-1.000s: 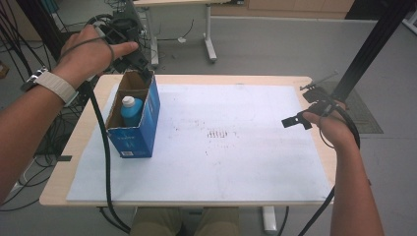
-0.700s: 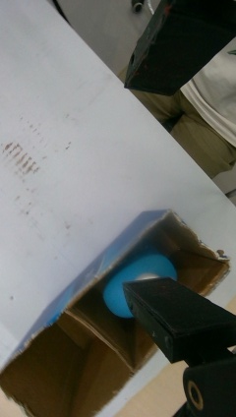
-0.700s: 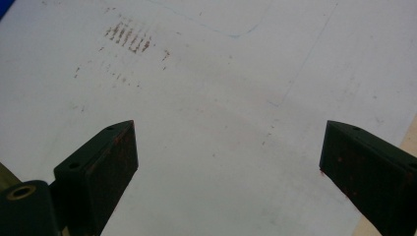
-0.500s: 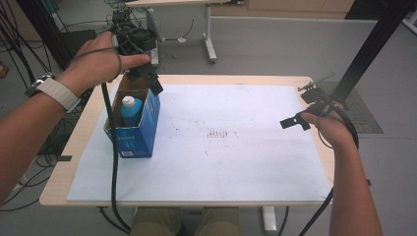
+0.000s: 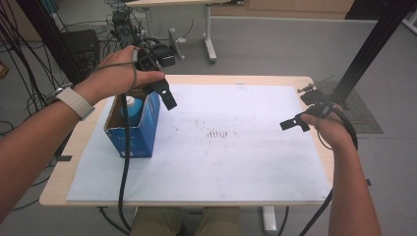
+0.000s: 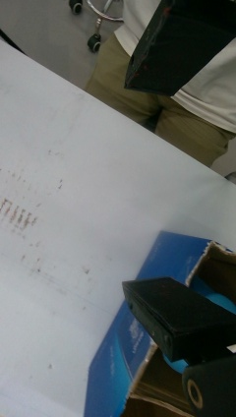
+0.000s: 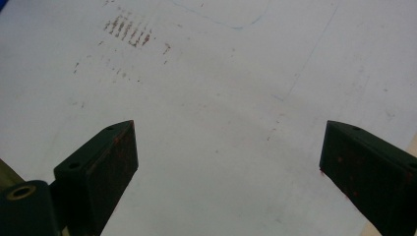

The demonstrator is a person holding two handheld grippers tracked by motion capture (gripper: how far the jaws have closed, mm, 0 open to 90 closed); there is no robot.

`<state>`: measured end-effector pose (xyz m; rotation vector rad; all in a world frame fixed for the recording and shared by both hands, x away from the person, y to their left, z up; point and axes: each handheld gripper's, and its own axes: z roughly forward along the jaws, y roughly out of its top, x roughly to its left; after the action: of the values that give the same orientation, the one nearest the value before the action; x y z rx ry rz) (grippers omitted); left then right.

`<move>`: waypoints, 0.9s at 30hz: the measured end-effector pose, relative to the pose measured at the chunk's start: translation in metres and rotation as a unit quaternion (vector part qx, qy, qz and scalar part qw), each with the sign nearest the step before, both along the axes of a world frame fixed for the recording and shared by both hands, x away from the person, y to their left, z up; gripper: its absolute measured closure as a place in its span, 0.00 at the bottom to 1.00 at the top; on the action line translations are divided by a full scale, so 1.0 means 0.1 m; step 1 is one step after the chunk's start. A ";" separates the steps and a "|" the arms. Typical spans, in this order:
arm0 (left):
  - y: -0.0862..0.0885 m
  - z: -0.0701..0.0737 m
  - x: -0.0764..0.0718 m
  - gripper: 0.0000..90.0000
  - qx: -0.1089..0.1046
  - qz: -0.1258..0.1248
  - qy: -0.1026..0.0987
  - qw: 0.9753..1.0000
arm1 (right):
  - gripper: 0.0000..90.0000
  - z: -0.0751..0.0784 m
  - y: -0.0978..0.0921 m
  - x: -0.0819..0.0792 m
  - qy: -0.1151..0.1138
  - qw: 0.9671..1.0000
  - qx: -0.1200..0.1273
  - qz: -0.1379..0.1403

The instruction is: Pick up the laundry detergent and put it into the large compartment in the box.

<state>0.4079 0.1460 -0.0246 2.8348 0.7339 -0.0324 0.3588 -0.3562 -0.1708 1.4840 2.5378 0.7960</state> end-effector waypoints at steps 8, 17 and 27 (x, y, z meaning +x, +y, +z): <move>-0.17 -0.18 0.01 0.09 0.018 -0.019 0.015 1.000 | 0.08 -0.01 0.00 0.01 0.002 1.000 0.001 -0.001; -0.25 -0.41 -0.09 0.10 0.011 -0.066 0.001 0.998 | 0.08 -0.03 0.01 -0.02 0.006 1.000 0.001 -0.004; -0.39 -0.63 -0.16 0.10 0.014 -0.108 -0.002 0.994 | 0.08 -0.05 -0.01 -0.08 0.007 1.000 0.002 -0.011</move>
<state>0.3923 0.1071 -0.0875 2.9263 0.4282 -0.0501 0.3509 -0.3574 -0.1753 1.5202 2.5265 0.7919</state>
